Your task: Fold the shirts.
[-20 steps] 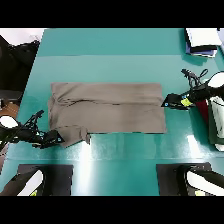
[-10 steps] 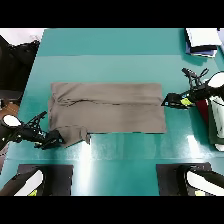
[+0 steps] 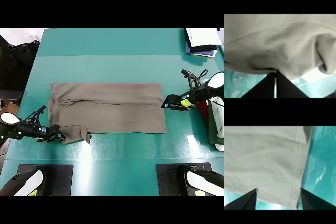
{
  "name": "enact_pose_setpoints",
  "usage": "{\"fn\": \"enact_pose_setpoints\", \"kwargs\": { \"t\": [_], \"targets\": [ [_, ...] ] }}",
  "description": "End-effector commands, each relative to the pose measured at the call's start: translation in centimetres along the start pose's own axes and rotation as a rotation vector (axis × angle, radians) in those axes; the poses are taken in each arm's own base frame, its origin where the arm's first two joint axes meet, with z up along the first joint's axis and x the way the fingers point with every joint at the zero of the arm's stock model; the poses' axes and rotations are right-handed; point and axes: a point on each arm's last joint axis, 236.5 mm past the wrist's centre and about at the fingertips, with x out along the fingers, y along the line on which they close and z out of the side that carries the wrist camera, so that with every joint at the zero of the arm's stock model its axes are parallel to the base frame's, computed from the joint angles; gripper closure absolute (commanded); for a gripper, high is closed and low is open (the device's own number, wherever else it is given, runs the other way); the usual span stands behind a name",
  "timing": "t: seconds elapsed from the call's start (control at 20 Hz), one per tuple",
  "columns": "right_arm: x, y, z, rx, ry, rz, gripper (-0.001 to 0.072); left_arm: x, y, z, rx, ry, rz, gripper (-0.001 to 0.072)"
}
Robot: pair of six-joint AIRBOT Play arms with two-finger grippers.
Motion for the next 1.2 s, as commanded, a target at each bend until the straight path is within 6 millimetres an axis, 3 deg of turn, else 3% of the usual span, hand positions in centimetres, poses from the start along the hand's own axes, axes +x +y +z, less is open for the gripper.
{"fn": "enact_pose_setpoints", "kwargs": {
  "t": [0.0, 0.3, 0.5, 0.55, 0.6, 0.65, 0.7, 0.9, 1.15],
  "targets": [
    [1.4, -0.7, -2.7, 0.020, 0.093, -0.004, 0.0111, -1.5, -1.6, -0.2, 0.057, 0.025, -0.029, 0.0676],
    [5.9, -2.7, -8.1, 0.090, 0.219, -0.016, 0.0134, -2.2, -1.9, -0.5, 0.078, 0.049, -0.025, 0.0676],
    [6.9, -3.0, -10.0, 0.112, 0.267, -0.012, 0.0161, -2.2, -2.0, -0.5, 0.078, 0.049, -0.026, 0.0676],
    [6.8, -2.9, -9.9, 0.111, 0.267, -0.011, 0.0243, -2.2, -2.0, -0.5, 0.078, 0.049, -0.026, 0.0676],
    [6.8, -2.9, -10.0, 0.109, 0.270, -0.011, 0.0395, -2.2, -2.0, -0.6, 0.078, 0.051, -0.026, 0.0676],
    [6.8, -2.9, -10.1, 0.105, 0.274, -0.010, 0.0594, -2.3, -2.0, -0.7, 0.078, 0.058, -0.029, 0.0676],
    [6.7, -2.8, -10.4, 0.097, 0.286, -0.008, 0.0692, -2.3, -2.1, -1.0, 0.078, 0.069, -0.031, 0.0676],
    [4.7, -2.4, -11.7, 0.063, 0.307, -0.011, 0.0694, -3.6, -3.2, -1.8, 0.114, 0.115, -0.048, 0.0677],
    [-0.1, -1.0, -11.3, 0.007, 0.201, -0.023, 0.0695, -6.9, -5.3, -2.0, 0.153, 0.117, -0.053, 0.0677]
  ]
}}
